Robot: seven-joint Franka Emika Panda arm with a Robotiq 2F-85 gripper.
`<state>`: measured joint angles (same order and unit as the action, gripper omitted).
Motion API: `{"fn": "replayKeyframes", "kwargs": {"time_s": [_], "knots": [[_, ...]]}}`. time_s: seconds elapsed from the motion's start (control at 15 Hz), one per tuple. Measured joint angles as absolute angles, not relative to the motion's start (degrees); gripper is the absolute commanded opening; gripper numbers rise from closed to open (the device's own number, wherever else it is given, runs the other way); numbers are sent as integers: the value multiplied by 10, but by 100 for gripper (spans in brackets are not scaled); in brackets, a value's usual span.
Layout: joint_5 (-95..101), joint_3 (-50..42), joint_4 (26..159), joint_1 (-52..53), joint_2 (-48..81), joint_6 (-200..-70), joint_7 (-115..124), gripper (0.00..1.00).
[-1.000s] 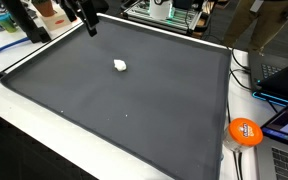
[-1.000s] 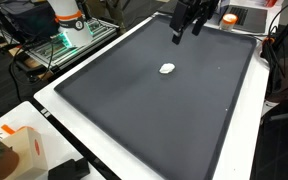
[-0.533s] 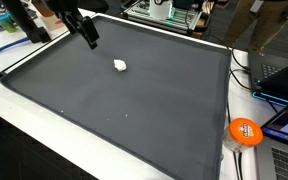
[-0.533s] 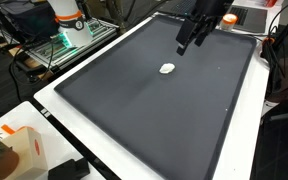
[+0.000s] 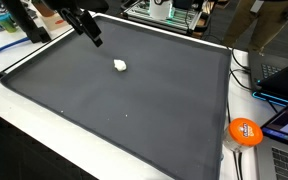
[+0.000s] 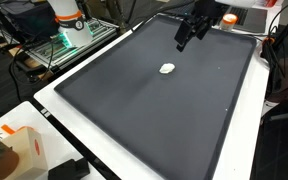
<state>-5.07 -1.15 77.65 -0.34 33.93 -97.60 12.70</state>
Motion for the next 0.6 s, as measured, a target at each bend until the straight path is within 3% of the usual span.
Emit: {"fn": "replayKeyframes", "kwargs": {"time_s": [0.6], "knots": [[-150, -6, 713, -48, 382, -876, 90, 100]]}}
